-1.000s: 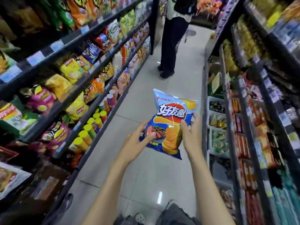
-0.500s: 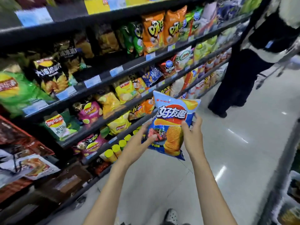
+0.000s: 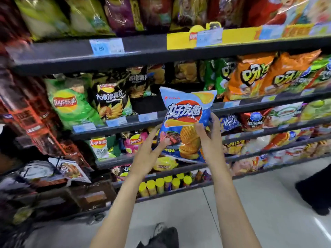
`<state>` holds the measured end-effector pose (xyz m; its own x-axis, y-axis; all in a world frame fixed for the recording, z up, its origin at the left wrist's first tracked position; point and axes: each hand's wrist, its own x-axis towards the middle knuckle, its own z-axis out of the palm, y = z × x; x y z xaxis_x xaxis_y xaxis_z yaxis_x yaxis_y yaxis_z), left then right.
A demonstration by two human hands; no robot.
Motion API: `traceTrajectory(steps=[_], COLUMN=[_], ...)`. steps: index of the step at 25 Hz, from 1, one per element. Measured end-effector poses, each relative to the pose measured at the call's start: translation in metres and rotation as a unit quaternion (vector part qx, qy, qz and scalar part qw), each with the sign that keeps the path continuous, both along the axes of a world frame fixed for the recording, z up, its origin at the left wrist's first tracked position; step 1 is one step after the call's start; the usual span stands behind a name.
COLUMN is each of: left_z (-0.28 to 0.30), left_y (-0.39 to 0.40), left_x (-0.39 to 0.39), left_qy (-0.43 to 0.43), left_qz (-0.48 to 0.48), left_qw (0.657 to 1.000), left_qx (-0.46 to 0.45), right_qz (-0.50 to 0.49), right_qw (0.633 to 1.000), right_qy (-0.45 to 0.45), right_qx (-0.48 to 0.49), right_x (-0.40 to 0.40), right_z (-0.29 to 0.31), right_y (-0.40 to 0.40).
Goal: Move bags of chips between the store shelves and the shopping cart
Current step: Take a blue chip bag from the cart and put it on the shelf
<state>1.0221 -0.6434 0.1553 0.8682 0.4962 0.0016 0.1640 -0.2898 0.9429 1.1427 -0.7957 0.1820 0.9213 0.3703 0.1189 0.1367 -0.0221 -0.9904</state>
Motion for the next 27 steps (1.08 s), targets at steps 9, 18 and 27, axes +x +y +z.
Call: traceTrajectory(steps=[9,18,27], left_z=[0.024,0.031,0.011], left_y=[0.086,0.126,0.166], left_x=[0.133,0.223,0.266], left_qy=[-0.007,0.086,0.166], left_qz=[0.059,0.082,0.136], left_qw=[0.994,0.990,0.971], left_qx=[0.091,0.082,0.103], right_qz=[0.132,0.189,0.155], right_qw=[0.991,0.972,0.965], right_qy=[0.008,-0.033,-0.096], right_qx=[-0.037,-0.133,-0.186], right_x=[0.136,0.246,0.274], right_z=[0.027,0.020,-0.008], right_y=[0.086,0.148,0.200])
